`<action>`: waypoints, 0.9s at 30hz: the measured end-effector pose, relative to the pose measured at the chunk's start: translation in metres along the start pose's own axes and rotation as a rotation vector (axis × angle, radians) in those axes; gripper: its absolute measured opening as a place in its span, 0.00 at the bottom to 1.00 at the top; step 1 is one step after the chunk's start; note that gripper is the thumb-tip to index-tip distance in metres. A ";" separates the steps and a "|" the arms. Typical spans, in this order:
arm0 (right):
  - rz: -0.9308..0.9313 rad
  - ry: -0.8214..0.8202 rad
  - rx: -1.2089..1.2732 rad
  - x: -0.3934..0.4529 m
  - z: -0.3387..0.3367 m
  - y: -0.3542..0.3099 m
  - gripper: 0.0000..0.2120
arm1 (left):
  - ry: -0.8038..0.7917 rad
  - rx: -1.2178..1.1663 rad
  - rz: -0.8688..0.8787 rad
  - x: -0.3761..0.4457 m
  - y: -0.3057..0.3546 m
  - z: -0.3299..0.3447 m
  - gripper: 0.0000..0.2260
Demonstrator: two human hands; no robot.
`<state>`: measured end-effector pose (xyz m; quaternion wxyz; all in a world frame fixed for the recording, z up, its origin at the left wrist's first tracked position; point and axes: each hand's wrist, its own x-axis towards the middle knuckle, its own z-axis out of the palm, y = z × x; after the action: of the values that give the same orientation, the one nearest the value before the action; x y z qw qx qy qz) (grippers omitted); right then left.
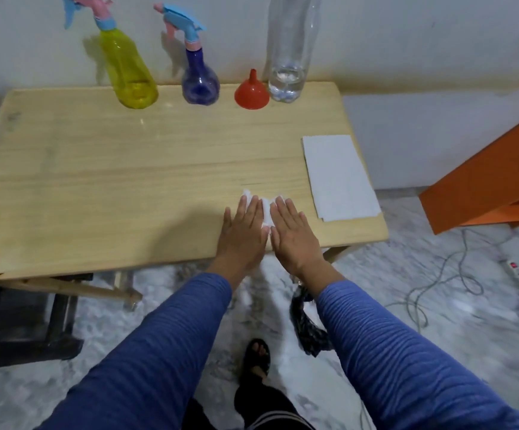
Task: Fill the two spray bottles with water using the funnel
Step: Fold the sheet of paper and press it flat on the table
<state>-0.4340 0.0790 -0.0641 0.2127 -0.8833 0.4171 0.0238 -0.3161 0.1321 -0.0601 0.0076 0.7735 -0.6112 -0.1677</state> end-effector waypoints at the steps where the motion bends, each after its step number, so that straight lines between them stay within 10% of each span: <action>1: 0.000 0.014 0.050 -0.001 0.001 0.002 0.25 | -0.005 -0.013 0.014 -0.001 -0.003 0.000 0.25; 7: -0.056 0.266 0.308 -0.027 0.012 0.015 0.27 | 0.146 -0.143 0.120 -0.019 -0.031 0.015 0.35; 20: 0.186 0.596 0.411 -0.053 0.032 -0.029 0.12 | 0.425 -0.364 0.353 -0.040 -0.056 0.024 0.13; 27: 0.418 0.663 0.609 -0.101 0.009 -0.048 0.13 | 0.258 -0.746 0.225 -0.066 -0.038 -0.005 0.12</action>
<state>-0.4626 0.1823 -0.0329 0.3076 -0.6386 0.6184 -0.3392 -0.2917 0.2031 -0.0474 0.3825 0.6606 -0.5834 -0.2774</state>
